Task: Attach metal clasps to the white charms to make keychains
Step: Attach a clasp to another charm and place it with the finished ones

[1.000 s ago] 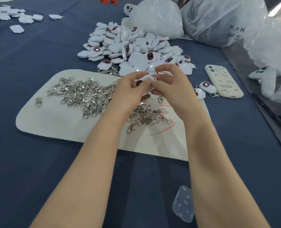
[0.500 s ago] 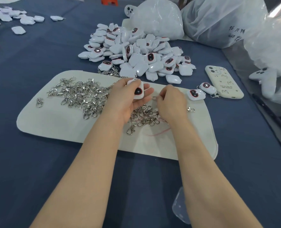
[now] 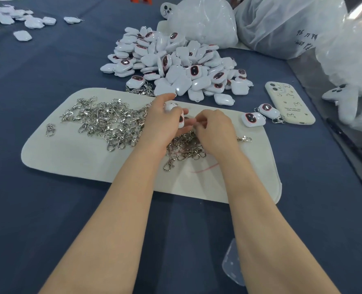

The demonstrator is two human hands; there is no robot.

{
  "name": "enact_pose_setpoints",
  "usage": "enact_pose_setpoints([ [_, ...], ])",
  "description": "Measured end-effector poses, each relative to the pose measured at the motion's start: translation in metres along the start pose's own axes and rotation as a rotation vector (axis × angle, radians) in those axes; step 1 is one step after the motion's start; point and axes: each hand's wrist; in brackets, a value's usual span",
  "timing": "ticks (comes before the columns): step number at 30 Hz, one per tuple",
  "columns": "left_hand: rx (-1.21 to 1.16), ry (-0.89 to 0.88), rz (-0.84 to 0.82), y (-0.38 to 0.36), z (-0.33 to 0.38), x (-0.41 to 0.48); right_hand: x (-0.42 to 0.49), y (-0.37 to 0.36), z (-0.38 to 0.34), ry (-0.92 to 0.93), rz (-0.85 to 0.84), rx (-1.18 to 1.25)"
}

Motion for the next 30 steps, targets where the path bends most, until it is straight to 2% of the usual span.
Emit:
enact_pose_setpoints([
  [3,0.011,-0.007,-0.003,0.001,0.001,0.001,-0.002,0.0,-0.004,-0.012,-0.013,0.001],
  [7,0.012,-0.01,-0.001,0.001,0.001,0.0,-0.002,-0.003,-0.011,-0.023,-0.09,-0.119],
  [11,0.036,-0.033,0.002,0.001,0.0,0.0,-0.004,-0.004,-0.012,-0.001,-0.06,-0.16],
  [13,0.137,-0.079,-0.001,0.002,-0.003,0.001,-0.005,-0.003,-0.01,0.001,0.006,0.047],
  [15,0.266,-0.146,-0.017,0.003,-0.005,0.002,-0.005,0.002,-0.009,-0.014,0.061,0.443],
  [17,0.331,-0.187,-0.048,0.003,-0.005,0.0,-0.004,0.009,-0.009,-0.036,0.017,0.802],
  [19,0.385,-0.219,-0.071,0.003,-0.004,0.0,-0.003,0.013,-0.007,-0.036,-0.083,0.969],
  [22,0.467,-0.264,-0.071,0.003,-0.003,0.0,-0.004,0.015,-0.004,-0.016,-0.131,0.914],
  [30,0.524,-0.278,-0.049,0.001,-0.004,-0.001,-0.005,0.023,-0.003,0.031,-0.097,0.771],
])
Point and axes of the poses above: each hand's wrist, its own x-axis towards the middle knuckle, its own y-axis out of the back of the hand, z = x × y, and after that the axes turned 6 degrees about -y, right-handed
